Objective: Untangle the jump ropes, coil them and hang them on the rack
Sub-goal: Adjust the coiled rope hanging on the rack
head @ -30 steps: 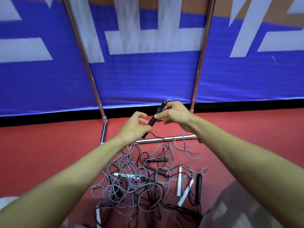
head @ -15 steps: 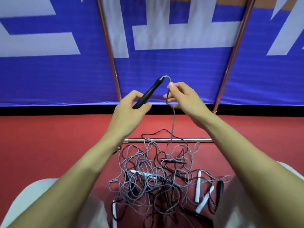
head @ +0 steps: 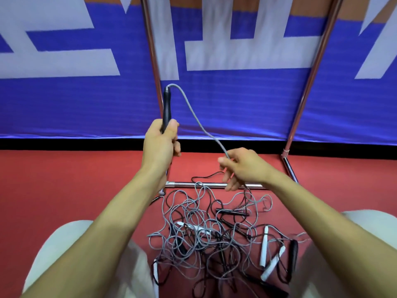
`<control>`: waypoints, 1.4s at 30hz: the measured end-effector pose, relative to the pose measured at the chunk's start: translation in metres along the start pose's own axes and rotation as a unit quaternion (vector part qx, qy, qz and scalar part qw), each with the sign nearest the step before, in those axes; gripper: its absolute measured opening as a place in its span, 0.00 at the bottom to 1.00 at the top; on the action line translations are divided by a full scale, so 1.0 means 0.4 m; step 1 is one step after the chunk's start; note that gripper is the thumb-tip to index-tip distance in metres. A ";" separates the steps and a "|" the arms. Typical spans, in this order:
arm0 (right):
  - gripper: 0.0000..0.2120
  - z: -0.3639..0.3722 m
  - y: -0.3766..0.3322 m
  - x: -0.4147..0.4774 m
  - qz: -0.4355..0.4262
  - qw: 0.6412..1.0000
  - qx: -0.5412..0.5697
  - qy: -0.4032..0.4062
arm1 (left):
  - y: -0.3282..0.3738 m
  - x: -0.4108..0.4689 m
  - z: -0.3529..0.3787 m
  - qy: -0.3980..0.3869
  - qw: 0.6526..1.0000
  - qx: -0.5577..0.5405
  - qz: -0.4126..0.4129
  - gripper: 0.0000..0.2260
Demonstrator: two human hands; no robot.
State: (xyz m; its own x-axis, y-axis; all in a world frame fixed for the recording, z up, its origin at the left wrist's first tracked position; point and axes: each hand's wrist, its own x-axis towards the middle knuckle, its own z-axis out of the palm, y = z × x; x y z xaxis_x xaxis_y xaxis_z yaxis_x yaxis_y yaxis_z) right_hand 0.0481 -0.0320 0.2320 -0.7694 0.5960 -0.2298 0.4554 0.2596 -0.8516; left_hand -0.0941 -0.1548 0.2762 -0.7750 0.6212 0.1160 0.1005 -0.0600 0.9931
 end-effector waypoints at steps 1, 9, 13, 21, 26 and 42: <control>0.13 -0.009 -0.009 -0.010 0.004 0.999 0.037 0.017 | -0.002 -0.001 -0.004 -0.004 1.000 0.014 -0.004 0.06; 0.19 -0.075 -0.090 -0.018 -0.066 0.828 0.543 0.123 | -0.043 -0.052 0.055 -0.170 0.977 0.126 -0.034 0.08; 0.14 -0.089 -0.105 -0.016 -0.043 0.756 0.650 0.065 | -0.067 -0.080 0.104 -0.238 0.961 0.121 -0.067 0.10; 0.12 -0.100 -0.096 -0.019 -0.011 0.736 0.672 0.086 | -0.085 -0.110 0.144 -0.304 0.946 0.090 -0.073 0.04; 0.10 -0.105 -0.073 0.002 0.014 0.756 0.637 0.150 | -0.058 -0.120 0.133 -0.361 0.925 0.005 -0.121 0.03; 0.25 0.041 -0.017 0.012 -0.049 0.994 0.002 -0.099 | 0.038 -0.006 -0.029 0.016 0.874 -0.437 -0.211 0.02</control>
State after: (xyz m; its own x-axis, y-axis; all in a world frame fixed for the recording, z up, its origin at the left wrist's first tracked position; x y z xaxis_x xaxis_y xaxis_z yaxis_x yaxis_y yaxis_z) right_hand 0.0339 -0.0432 0.2289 -0.8832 0.4062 -0.2346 0.3733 0.3059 -0.8758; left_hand -0.0979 -0.1665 0.2910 -0.6467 0.7107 -0.2771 -0.7027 -0.4136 0.5789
